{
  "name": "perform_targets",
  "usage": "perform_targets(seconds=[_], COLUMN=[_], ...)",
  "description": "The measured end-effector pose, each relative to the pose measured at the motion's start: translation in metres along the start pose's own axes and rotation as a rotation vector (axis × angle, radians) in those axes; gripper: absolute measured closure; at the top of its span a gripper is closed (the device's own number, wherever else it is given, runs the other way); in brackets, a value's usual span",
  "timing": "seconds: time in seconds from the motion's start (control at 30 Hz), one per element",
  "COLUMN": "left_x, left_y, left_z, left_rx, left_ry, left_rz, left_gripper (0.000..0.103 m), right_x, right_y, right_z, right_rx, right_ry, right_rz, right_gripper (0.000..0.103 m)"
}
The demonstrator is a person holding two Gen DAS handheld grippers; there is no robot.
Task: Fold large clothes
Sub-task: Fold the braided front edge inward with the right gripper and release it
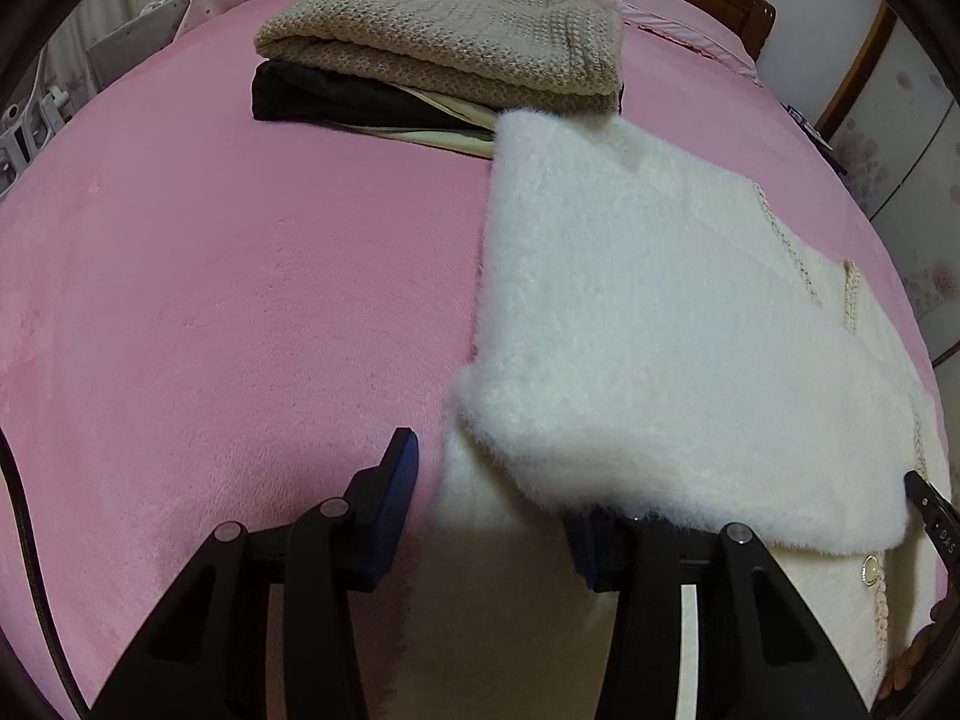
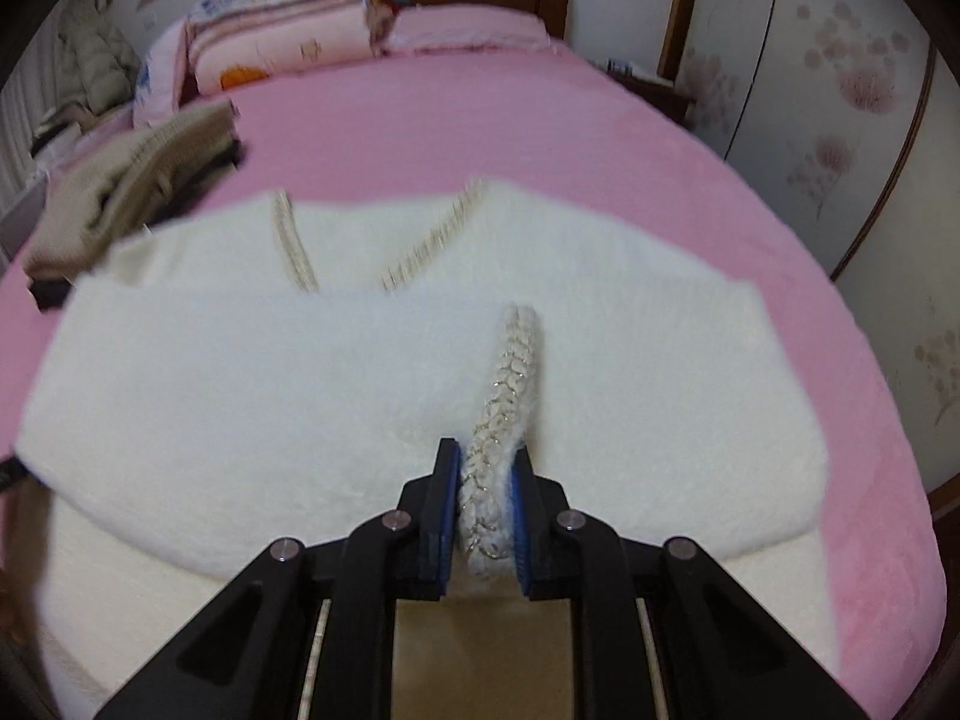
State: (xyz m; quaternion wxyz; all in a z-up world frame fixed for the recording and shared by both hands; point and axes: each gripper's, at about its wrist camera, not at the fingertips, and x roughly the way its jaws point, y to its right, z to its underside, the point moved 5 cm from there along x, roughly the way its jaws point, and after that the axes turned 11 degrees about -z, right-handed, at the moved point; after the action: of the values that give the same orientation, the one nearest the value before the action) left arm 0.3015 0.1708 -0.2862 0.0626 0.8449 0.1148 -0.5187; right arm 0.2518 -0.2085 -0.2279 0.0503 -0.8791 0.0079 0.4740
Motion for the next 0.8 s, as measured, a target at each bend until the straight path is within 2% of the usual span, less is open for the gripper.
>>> perform_targets(seconds=[0.17,0.3,0.4,0.47,0.57,0.6,0.73,0.8], left_x=[-0.001,-0.002,-0.005,-0.009,-0.024,-0.030,-0.061,-0.073], left_y=[-0.002,-0.007,-0.007,-0.008,-0.013,-0.017,-0.033,-0.035], left_z=[0.002,0.006,0.009,0.011,0.014,0.015,0.010,0.003], left_rx=[0.010,-0.004,-0.007,0.001,0.022,0.024,0.018,0.015], left_ry=[0.014,0.017,0.012,0.002,-0.001,0.001,0.061,0.090], left_rz=[-0.006,0.002,0.012,0.022,0.050,0.058,0.071,0.079], left_gripper=[0.059,0.059,0.059,0.059,0.059,0.059,0.059,0.059], right_x=[-0.009,-0.024,-0.012,0.005,0.015,0.012,-0.024,-0.041], right_y=[-0.007,-0.020,-0.021,-0.022,-0.022,-0.022,-0.013,-0.009], right_z=[-0.010,-0.032,-0.042,-0.043,-0.037,-0.035,-0.027,-0.023], right_rx=[-0.050,-0.135,-0.175,-0.200,-0.190,-0.180,-0.105,-0.064], right_ry=[0.066,0.178,0.180,0.118,0.003,-0.001,0.062,0.093], right_rz=[0.048,0.139,0.218,0.234,0.195,0.185,0.129,0.078], right_gripper=[0.089,0.089,0.090,0.089,0.089,0.088,0.074,0.072])
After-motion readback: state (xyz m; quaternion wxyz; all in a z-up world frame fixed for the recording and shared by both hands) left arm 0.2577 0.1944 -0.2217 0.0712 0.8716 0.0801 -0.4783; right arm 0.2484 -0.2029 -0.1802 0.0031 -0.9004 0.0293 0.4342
